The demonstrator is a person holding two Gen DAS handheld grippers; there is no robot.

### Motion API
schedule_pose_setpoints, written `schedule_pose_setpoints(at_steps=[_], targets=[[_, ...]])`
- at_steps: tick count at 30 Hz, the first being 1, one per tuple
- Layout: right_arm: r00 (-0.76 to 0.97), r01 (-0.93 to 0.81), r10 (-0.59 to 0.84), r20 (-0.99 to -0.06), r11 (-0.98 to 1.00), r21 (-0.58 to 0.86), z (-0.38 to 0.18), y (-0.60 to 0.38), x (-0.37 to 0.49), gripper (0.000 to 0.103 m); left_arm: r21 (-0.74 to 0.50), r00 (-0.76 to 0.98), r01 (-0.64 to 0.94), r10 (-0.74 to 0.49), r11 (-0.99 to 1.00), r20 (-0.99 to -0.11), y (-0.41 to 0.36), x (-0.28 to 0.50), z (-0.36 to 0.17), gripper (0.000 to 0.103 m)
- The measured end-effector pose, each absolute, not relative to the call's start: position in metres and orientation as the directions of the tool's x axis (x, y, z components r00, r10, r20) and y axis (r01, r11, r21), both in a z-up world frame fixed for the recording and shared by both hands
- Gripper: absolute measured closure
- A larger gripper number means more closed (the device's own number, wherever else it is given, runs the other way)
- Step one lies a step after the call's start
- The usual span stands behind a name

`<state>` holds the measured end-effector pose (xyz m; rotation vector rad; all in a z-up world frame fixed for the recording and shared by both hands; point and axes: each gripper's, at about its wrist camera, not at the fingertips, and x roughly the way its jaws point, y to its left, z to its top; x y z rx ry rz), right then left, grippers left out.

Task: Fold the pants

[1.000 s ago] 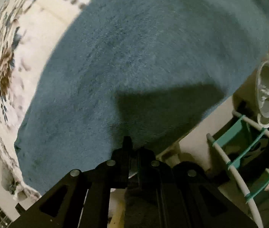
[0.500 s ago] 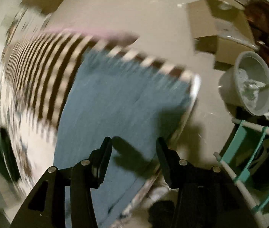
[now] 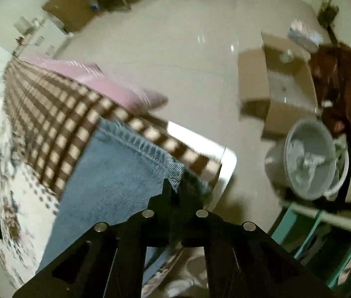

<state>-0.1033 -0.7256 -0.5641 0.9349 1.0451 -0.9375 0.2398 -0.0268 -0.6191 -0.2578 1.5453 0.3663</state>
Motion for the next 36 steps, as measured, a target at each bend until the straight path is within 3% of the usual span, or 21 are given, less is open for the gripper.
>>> schedule_pose_setpoints(at_steps=[3, 5, 7, 10, 17, 23, 25, 27, 28, 30, 32, 34, 36], targets=[[0.202, 0.929, -0.158, -0.966, 0.344, 0.138, -0.574, -0.730, -0.100, 0.098, 0.071, -0.026, -0.380, 0.066, 0.922, -0.998, -0.018, 0.231, -0.616, 0.048], [0.128, 0.927, -0.063, -0.990, 0.362, 0.097, -0.607, -0.733, -0.092, 0.097, 0.066, -0.040, -0.381, 0.055, 0.922, -0.998, -0.017, 0.227, -0.622, 0.048], [0.105, 0.939, 0.010, -0.994, 0.330, 0.102, -0.625, -0.737, -0.096, 0.086, 0.058, -0.042, -0.382, 0.045, 0.923, -0.998, -0.012, 0.221, -0.623, 0.048], [0.189, 0.942, 0.030, -0.982, 0.278, 0.190, -0.608, -0.721, -0.108, 0.075, 0.043, -0.038, -0.388, 0.031, 0.921, -0.999, -0.002, 0.213, -0.617, 0.048], [0.314, 0.878, 0.318, -0.895, 0.261, 0.400, -0.613, -0.599, -0.090, 0.072, 0.061, -0.054, -0.493, 0.040, 0.868, -0.998, 0.047, 0.196, -0.622, 0.048], [0.284, 0.863, 0.436, -0.854, 0.271, 0.426, -0.654, -0.506, -0.051, 0.072, 0.059, -0.050, -0.552, 0.037, 0.832, -0.998, 0.081, 0.195, -0.645, 0.048], [0.268, 0.875, 0.410, -0.872, 0.274, 0.398, -0.662, -0.493, -0.047, 0.075, 0.035, -0.036, -0.555, 0.018, 0.831, -0.999, 0.089, 0.194, -0.656, 0.055], [0.249, 0.886, 0.348, -0.904, 0.294, 0.358, -0.662, -0.484, -0.046, 0.100, 0.024, -0.008, -0.538, 0.023, 0.842, -1.000, 0.096, 0.190, -0.651, 0.067], [0.235, 0.889, 0.312, -0.921, 0.313, 0.333, -0.657, -0.480, -0.045, 0.102, 0.023, 0.006, -0.519, 0.031, 0.854, -1.000, 0.093, 0.189, -0.648, 0.077], [0.218, 0.891, 0.258, -0.941, 0.341, 0.300, -0.645, -0.477, -0.046, 0.103, 0.027, 0.024, -0.499, 0.045, 0.866, -0.999, 0.091, 0.186, -0.642, 0.086], [0.201, 0.889, 0.223, -0.954, 0.368, 0.273, -0.635, -0.477, -0.048, 0.103, -0.004, 0.043, -0.491, 0.020, 0.871, -0.999, 0.098, 0.178, -0.639, 0.088], [0.191, 0.885, 0.209, -0.959, 0.386, 0.260, -0.626, -0.481, -0.047, 0.103, -0.019, 0.044, -0.481, 0.003, 0.876, -0.999, 0.105, 0.170, -0.636, 0.097], [0.206, 0.875, 0.258, -0.944, 0.384, 0.296, -0.625, -0.484, -0.050, 0.103, -0.045, 0.053, -0.469, -0.023, 0.882, -0.998, 0.112, 0.164, -0.631, 0.097]])
